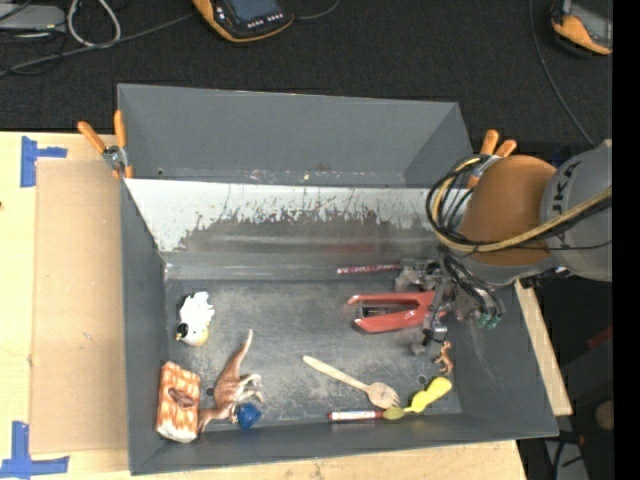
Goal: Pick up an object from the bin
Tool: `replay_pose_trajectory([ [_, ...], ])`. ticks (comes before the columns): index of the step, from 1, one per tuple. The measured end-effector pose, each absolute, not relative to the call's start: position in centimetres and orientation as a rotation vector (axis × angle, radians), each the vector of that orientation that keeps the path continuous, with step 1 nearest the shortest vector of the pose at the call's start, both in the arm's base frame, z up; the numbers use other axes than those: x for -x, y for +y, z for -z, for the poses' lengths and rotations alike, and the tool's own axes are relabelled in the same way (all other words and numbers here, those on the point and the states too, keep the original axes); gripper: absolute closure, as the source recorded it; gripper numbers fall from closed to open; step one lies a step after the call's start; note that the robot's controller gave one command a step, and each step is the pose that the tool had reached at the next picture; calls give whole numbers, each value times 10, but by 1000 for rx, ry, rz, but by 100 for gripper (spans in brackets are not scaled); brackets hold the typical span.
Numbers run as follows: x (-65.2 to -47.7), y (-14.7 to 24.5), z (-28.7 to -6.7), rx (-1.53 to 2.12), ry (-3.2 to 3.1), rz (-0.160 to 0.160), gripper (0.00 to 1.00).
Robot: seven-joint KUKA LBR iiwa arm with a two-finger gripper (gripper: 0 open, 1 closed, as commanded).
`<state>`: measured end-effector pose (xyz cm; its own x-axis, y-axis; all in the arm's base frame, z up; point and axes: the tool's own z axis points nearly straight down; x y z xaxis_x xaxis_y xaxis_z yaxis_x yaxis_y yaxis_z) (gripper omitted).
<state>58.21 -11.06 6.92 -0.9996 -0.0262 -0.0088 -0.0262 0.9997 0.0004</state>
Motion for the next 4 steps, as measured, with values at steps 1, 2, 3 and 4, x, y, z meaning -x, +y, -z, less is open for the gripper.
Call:
replay_pose_trajectory([
  [1,-582,-104,-68,-103,3130,-4,0],
  [2,-583,-111,-69,42,3131,-1,100],
  [3,-583,-111,-69,43,3130,-1,100],
  [4,-581,-110,-91,45,3136,-3,100],
])
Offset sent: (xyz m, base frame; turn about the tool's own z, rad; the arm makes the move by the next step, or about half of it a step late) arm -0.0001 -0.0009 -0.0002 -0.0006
